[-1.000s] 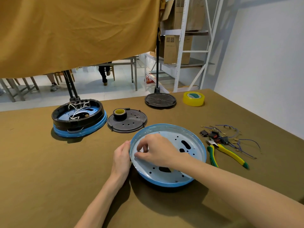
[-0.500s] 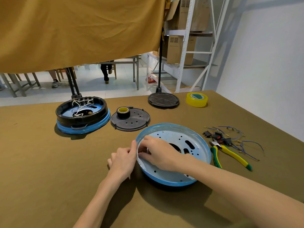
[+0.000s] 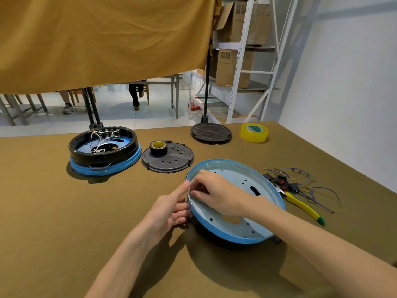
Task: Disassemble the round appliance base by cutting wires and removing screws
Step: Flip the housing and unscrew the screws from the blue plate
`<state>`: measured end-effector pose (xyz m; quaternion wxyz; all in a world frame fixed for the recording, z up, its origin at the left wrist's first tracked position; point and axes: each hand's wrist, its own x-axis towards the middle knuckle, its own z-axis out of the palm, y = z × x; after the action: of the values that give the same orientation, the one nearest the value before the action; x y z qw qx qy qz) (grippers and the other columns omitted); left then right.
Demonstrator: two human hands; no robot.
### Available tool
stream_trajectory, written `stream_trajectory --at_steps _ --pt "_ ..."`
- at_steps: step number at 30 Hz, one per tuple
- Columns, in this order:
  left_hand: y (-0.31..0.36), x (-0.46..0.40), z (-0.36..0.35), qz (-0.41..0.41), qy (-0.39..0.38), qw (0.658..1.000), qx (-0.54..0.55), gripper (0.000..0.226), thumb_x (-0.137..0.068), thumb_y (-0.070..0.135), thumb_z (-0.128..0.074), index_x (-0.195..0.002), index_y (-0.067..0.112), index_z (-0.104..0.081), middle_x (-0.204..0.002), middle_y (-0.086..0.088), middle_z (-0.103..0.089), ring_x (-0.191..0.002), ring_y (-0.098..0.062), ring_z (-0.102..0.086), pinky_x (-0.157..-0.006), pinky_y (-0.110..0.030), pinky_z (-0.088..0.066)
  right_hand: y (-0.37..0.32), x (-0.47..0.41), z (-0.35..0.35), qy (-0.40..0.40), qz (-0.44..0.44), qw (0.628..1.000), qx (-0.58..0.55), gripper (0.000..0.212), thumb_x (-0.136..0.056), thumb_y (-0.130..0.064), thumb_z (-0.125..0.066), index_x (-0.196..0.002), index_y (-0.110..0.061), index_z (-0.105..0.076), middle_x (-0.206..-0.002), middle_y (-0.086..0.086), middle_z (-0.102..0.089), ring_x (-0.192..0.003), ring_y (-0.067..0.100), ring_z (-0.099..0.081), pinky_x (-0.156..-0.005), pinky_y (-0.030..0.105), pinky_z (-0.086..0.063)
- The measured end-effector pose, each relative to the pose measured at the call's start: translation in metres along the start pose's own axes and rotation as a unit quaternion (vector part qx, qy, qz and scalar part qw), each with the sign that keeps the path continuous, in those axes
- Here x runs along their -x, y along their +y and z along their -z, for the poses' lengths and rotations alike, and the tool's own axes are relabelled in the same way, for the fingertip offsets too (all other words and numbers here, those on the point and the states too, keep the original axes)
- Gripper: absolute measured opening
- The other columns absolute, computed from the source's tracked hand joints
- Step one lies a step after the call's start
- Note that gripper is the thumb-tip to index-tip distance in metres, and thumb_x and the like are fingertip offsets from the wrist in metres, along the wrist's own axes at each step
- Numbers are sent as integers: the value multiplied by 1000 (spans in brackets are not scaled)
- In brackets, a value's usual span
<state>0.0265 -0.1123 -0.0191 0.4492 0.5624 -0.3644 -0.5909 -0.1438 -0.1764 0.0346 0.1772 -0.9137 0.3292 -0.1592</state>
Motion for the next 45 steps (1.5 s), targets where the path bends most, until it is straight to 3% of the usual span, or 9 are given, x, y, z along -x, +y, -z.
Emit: stream_trajectory --at_steps 3,11,18,23,28,34,38,41,45 --pt "7 3 4 37 -6 998 52 78 -64 66 -79 -116 9 -66 -97 -10 -80 -93 -20 -78 -75 -30 -62 -1 -2 4 1 -3 1000 4 10 -102 -27 -61 -107 -20 -66 -105 -8 -59 -95 6 -54 -84 23 -47" --pt "9 3 12 28 -10 999 21 63 -70 61 -78 -114 16 -76 -108 -9 -79 -98 -20 -77 -79 -31 -61 -4 -5 11 32 -26 999 18 12 -98 -31 -66 -96 -21 -70 -88 -14 -63 -81 3 -59 -66 15 -46" --pt "10 3 11 -23 -9 995 101 43 -87 42 -72 -119 14 -72 -114 -4 -78 -104 -17 -75 -86 -33 -55 -9 -16 31 37 -52 998 20 10 -100 -24 -62 -103 -18 -70 -94 -7 -65 -85 5 -60 -75 24 -51" --pt "15 4 17 -33 -46 982 181 46 -90 34 -62 -128 10 -67 -124 -8 -74 -113 -21 -72 -94 -37 -50 -1 -10 38 112 -43 992 -28 11 -97 -19 -67 -105 -18 -75 -90 -14 -65 -82 2 -60 -68 12 -46" --pt "14 3 15 -38 -51 979 193 48 -88 32 -63 -129 8 -66 -124 -9 -74 -113 -23 -72 -93 -36 -52 5 0 31 139 -33 989 -42 17 -96 -20 -69 -111 -22 -77 -95 -14 -66 -84 5 -61 -70 15 -48" --pt "10 0 16 -31 -27 995 89 47 -100 47 -52 -125 10 -67 -114 -6 -78 -106 -20 -75 -90 -35 -55 12 8 31 72 -28 996 -51 18 -95 -27 -70 -111 -33 -77 -106 -16 -62 -95 2 -59 -78 20 -50" --pt "5 1 7 4 -14 1000 -20 67 -84 74 -59 -108 14 -76 -100 -6 -80 -91 -15 -76 -73 -31 -61 12 19 3 -23 -16 1000 6 30 -93 -38 -71 -122 -28 -72 -118 -8 -56 -110 8 -55 -97 29 -46" --pt "3 1 4 -12 -10 999 -35 58 -81 62 -73 -111 12 -75 -90 -3 -80 -81 -10 -75 -70 -25 -60 12 23 -7 28 -42 998 -35 50 -90 -39 -76 -135 -22 -62 -121 -8 -56 -105 4 -55 -96 25 -48" --pt "3 -1 7 -6 -11 1000 -9 46 -86 48 -75 -115 12 -73 -118 -17 -74 -106 -24 -73 -83 -30 -62 14 23 -9 42 -54 996 -49 61 -88 -42 -77 -142 -24 -55 -121 -10 -51 -99 -3 -53 -90 13 -44"
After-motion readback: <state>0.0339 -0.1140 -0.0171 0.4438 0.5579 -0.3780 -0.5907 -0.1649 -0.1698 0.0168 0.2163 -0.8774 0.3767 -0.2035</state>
